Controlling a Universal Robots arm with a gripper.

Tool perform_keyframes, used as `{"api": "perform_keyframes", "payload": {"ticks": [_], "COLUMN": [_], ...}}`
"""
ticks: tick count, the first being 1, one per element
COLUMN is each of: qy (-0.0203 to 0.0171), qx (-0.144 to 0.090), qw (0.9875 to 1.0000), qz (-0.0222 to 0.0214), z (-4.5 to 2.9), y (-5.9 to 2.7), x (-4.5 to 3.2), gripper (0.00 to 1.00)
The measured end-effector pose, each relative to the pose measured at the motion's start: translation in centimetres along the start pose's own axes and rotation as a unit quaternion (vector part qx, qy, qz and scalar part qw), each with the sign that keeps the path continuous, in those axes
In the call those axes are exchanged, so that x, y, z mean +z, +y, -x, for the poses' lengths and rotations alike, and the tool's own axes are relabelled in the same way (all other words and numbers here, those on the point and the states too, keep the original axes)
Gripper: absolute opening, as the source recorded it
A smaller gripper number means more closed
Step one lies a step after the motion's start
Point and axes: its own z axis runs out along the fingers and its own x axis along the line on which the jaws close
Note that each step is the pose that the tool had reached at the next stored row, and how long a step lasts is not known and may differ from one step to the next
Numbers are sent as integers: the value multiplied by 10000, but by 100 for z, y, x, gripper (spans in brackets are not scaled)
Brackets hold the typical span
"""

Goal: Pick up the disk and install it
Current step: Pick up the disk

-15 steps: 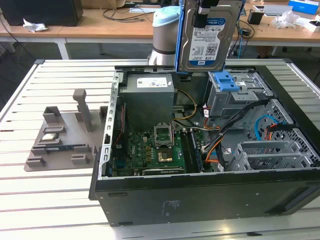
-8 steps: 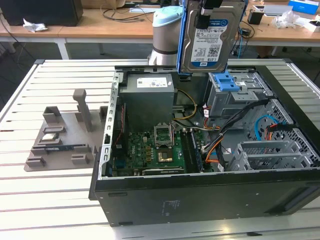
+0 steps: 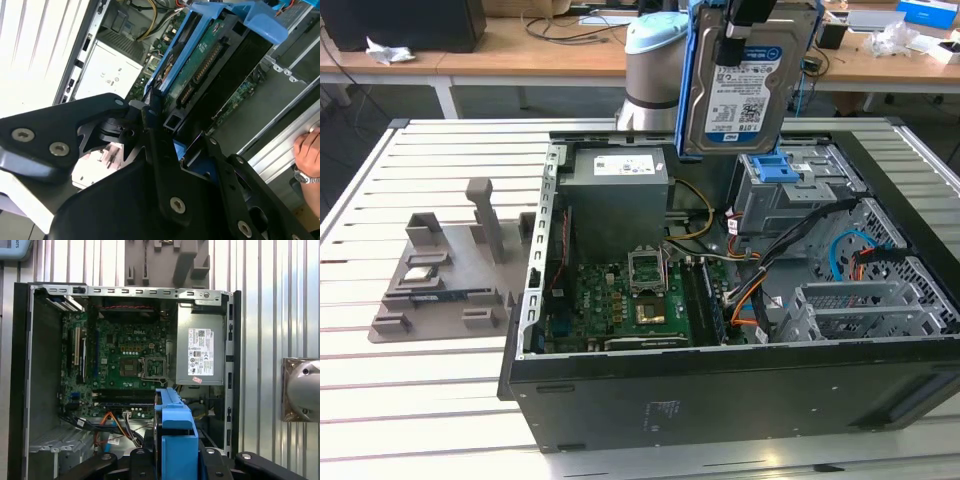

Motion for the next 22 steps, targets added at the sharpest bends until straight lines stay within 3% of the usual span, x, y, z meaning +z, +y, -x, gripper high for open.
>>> {"api": "perform_keyframes", "payload": {"ticks": [4, 22], "qy": [-1, 0], "qx": [0, 0], "qw": [10000, 10000], "qz": [0, 0], "z": [-84, -201], "y": [2, 4], "x": [-1, -2], "gripper": [37, 37]}}
